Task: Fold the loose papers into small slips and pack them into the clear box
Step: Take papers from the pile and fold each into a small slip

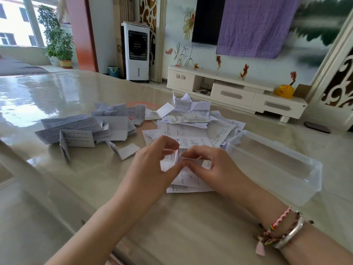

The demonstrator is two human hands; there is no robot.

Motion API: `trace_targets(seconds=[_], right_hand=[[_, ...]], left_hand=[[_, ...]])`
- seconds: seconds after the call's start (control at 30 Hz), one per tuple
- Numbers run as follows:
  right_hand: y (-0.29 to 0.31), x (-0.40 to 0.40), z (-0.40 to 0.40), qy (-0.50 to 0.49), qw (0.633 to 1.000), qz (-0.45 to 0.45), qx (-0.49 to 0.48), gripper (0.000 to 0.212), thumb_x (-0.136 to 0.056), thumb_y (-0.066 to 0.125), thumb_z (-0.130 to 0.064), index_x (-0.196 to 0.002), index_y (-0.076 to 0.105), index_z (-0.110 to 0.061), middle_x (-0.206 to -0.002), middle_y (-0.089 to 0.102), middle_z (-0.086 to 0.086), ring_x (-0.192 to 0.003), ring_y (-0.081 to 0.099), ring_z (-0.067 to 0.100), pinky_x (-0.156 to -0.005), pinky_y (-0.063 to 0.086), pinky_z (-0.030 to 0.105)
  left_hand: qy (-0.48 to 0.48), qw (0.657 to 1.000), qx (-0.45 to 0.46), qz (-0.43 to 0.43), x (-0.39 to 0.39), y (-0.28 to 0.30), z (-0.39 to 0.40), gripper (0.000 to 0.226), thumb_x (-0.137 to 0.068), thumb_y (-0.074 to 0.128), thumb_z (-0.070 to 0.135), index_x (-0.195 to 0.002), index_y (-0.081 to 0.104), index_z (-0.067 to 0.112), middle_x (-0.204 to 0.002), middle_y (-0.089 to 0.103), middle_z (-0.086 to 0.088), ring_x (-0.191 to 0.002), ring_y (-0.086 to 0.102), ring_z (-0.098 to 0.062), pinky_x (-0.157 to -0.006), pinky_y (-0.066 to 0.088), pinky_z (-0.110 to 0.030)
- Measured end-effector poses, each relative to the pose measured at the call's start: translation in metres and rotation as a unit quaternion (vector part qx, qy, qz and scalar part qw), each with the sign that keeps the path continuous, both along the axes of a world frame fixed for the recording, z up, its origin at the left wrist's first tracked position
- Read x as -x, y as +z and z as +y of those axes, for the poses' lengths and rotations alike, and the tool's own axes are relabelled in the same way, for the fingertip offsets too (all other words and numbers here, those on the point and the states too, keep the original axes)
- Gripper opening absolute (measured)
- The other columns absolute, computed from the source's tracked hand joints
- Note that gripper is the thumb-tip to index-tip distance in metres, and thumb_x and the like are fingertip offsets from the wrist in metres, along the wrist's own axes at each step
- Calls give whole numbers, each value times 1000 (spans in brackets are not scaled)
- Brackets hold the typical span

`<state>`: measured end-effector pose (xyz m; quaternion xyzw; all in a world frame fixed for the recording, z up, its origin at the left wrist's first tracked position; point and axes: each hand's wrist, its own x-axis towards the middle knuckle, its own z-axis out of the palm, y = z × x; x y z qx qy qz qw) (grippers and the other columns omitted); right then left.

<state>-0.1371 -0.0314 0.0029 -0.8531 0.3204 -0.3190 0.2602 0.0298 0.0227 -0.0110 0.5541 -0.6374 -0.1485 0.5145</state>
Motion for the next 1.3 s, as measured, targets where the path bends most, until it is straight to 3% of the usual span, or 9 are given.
trace_targets(seconds=[0.13, 0.43, 0.53, 0.63, 0.67, 0.8, 0.97, 1.13, 1.3], right_hand=[[1, -1, 0, -6, 1000, -22, 16, 6, -89, 64, -34, -89, 69, -32, -85, 66, -14, -85, 57, 6, -73, 43, 20], [-1, 1, -2, -57, 998, -9, -31, 20, -88, 64, -40, -100, 55, -28, -90, 54, -12, -73, 51, -2, -63, 37, 9], [1, 1, -2, -24, 997, -9, -67, 8, -95, 59, -26, -90, 60, -19, -76, 53, -11, -57, 49, -6, -57, 36, 9], [1, -1, -4, 0, 991, -62, -122, 10, -95, 58, -15, -87, 63, -15, -75, 61, -5, -67, 57, 4, -66, 40, 16], [1, -2, -5, 2, 988, -75, -133, 10, -94, 59, -13, -85, 64, -13, -73, 63, -4, -70, 61, 11, -68, 42, 19], [0, -4, -2, -2, 984, -93, -152, 16, -91, 63, -6, -78, 65, -15, -64, 60, -12, -61, 54, -2, -62, 41, 14], [3, -8, 7, -40, 992, -63, -103, 5, -91, 63, -13, -92, 65, -18, -77, 64, -3, -56, 50, -3, -56, 36, 9], [7, -19, 5, -102, 990, -47, -85, 10, -87, 68, -16, -81, 68, -24, -64, 59, -20, -53, 48, -3, -53, 36, 10], [32, -48, -14, -128, 986, -39, -103, 9, -87, 67, -8, -84, 69, -16, -76, 68, -3, -56, 57, 0, -50, 41, 9]], left_hand=[[-38, 996, -16, 80, 5, 5, 1, 13, -81, 74, 8, -91, 71, 15, -83, 74, 8, -80, 70, -3, -80, 57, -25], [-42, 967, -84, 238, -3, 13, 1, 14, -83, 67, -6, -81, 73, 7, -76, 74, -6, -72, 71, -18, -67, 58, -22], [-34, 964, -96, 246, -5, 12, 1, 12, -84, 66, -5, -82, 72, 6, -74, 74, -8, -69, 71, -17, -63, 57, -20], [-21, 962, -110, 249, -8, 12, 1, 9, -85, 67, -2, -84, 72, 5, -75, 73, -12, -69, 70, -20, -65, 59, -25], [-21, 961, -120, 247, -8, 12, 1, 7, -85, 67, 0, -85, 72, 4, -75, 73, -15, -69, 69, -22, -66, 60, -26], [-16, 960, -140, 242, -11, 12, 0, 3, -83, 69, 0, -81, 70, 0, -75, 70, -22, -66, 66, -26, -60, 59, -25], [-1, 970, -139, 200, -20, 12, -4, 9, -83, 70, 0, -75, 69, 5, -69, 71, -15, -64, 67, -25, -66, 60, -32], [-3, 971, -184, 154, -33, 15, -1, 7, -86, 70, 14, -80, 70, 11, -67, 72, -9, -63, 71, -19, -69, 57, -33], [86, 981, -174, -17, -57, 11, -2, 14, -90, 64, 32, -77, 67, 26, -66, 70, 12, -63, 68, -8, -74, 58, -36]])
